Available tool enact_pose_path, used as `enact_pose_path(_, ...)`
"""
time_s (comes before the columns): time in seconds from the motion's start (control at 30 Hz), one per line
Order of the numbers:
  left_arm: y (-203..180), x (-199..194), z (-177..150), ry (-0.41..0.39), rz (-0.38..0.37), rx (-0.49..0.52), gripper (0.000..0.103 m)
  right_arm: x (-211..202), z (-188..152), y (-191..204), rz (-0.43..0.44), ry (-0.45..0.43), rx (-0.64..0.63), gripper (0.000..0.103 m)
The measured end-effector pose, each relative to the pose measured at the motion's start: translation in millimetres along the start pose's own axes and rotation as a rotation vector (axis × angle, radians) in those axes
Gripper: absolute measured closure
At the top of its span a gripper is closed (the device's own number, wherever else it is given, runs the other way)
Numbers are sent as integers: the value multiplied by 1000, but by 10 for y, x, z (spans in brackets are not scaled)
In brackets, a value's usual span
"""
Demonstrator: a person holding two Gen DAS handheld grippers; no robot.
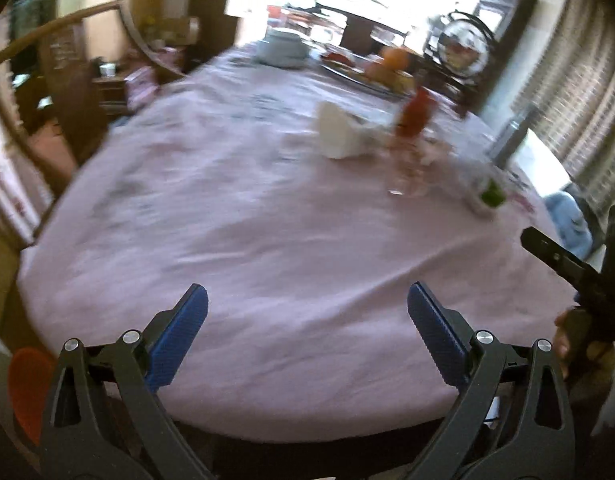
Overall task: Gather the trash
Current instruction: 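Bring both open tools back over the table, then grasp the white plastic bag with right tool while left grasps clear candy bag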
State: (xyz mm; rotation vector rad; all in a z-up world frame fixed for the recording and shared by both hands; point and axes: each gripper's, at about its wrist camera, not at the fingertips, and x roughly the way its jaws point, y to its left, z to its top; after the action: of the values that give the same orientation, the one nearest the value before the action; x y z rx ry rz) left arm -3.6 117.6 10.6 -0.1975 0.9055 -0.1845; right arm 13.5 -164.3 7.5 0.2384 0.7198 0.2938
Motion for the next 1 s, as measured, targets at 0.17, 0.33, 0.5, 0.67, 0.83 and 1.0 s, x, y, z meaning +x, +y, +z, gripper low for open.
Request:
enact_pose_path(0.17, -495, 301, 222, -4, -43, 87, 7, -27, 78, -355, -51, -36, 64, 12)
enact_pose_path(0.33, -811, 614, 311, -26, 14, 197, 7, -33, 162, -403, -80, -54, 41, 12)
enact_pose_path(0.5, -794, 733, 290, 46, -19, 184, 7, 157, 388, -277, -127, -46, -65, 25)
enact_pose_path(0.67, -713, 721, 263, 67, -11, 170, 7, 496, 594, -145, -205, -11, -176, 37)
enact_pose_path(0.83, -642, 754, 279, 89, -14, 157, 7, 913, 764, -131, -196, 59, -200, 46)
enact_pose_path(1.0, -615, 823, 327, 102, -17, 162, 7, 1134, 831, -230, -211, 115, -175, 56)
